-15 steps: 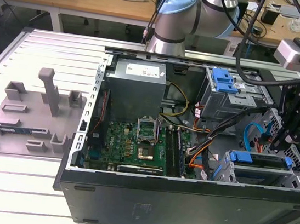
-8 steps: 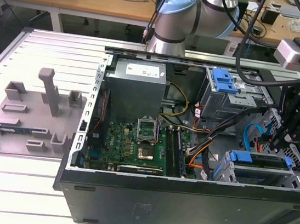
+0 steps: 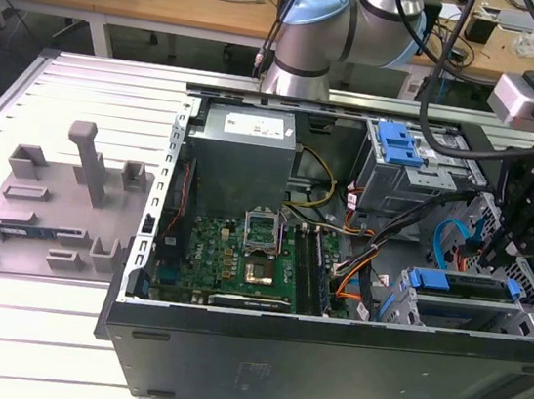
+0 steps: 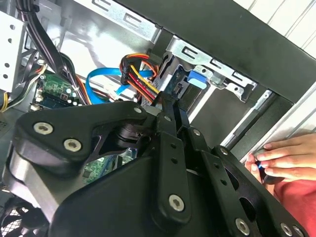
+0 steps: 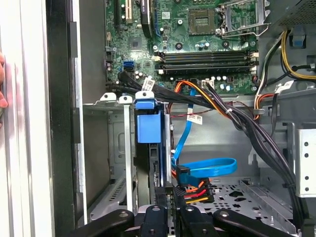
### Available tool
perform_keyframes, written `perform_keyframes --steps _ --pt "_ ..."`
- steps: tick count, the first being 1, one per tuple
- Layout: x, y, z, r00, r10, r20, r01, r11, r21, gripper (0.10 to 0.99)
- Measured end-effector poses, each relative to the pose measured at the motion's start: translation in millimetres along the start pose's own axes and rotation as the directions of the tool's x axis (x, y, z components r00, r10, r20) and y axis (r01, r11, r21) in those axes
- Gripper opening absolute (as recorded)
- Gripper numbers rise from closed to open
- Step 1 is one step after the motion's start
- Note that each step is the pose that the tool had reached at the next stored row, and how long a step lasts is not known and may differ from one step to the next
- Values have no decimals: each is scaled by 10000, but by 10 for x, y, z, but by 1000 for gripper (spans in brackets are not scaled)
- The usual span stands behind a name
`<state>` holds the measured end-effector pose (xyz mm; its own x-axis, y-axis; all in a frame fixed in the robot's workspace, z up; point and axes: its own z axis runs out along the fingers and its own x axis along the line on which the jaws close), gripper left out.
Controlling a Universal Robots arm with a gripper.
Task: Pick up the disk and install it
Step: 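Insert the first disk wire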
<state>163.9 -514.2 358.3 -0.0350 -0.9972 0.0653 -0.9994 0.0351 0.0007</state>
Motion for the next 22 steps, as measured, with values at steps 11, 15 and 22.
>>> perform_keyframes --steps 11,15,22 --pt "54 -2 9 10000 0 23 0 10000 -1 165" --pt "54 -3 14 10000 1 23 -1 10000 -1 165" --pt "53 -4 29 9997 -234 24 234 9997 14 165"
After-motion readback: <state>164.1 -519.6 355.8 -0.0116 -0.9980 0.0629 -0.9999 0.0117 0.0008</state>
